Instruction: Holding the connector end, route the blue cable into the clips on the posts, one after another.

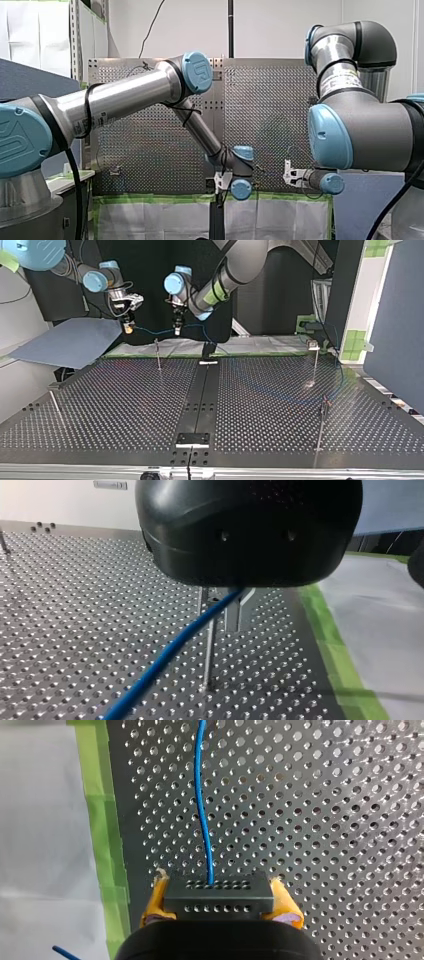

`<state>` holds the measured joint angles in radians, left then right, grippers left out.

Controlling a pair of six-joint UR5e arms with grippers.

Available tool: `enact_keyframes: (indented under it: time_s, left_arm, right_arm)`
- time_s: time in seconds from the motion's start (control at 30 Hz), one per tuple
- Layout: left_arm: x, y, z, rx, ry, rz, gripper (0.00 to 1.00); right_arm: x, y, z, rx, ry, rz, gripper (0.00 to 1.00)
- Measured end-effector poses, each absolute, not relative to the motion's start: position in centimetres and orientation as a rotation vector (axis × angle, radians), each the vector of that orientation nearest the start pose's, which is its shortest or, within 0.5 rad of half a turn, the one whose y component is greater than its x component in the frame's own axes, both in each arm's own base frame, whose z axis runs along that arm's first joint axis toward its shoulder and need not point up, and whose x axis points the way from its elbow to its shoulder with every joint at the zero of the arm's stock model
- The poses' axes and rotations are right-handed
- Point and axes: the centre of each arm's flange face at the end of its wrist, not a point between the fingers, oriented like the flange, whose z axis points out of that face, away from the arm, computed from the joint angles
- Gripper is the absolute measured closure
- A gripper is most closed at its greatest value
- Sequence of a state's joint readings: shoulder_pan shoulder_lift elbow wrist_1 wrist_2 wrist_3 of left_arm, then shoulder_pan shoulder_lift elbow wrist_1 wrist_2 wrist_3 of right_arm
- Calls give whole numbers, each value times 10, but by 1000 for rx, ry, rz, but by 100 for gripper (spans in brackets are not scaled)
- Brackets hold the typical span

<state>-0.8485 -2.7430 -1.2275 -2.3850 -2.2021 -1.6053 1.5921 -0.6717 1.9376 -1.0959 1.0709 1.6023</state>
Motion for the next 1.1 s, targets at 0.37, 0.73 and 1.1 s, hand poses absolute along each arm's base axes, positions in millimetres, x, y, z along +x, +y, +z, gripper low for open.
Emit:
enact_keyframes:
  time_s: [0.37,0.73,1.1]
  left_arm:
    - [431,-610,-73,218,1634,-152,100]
    - [440,-628,-83,231,1655,-163,100]
    - [447,-638,-72,181,1630,-206,100]
  right_arm:
    - [173,-524,-60,1654,-1163,1574,100]
    - [165,-527,-60,1645,-1178,1581,100]
    - [155,-530,-61,1629,-1194,1568,100]
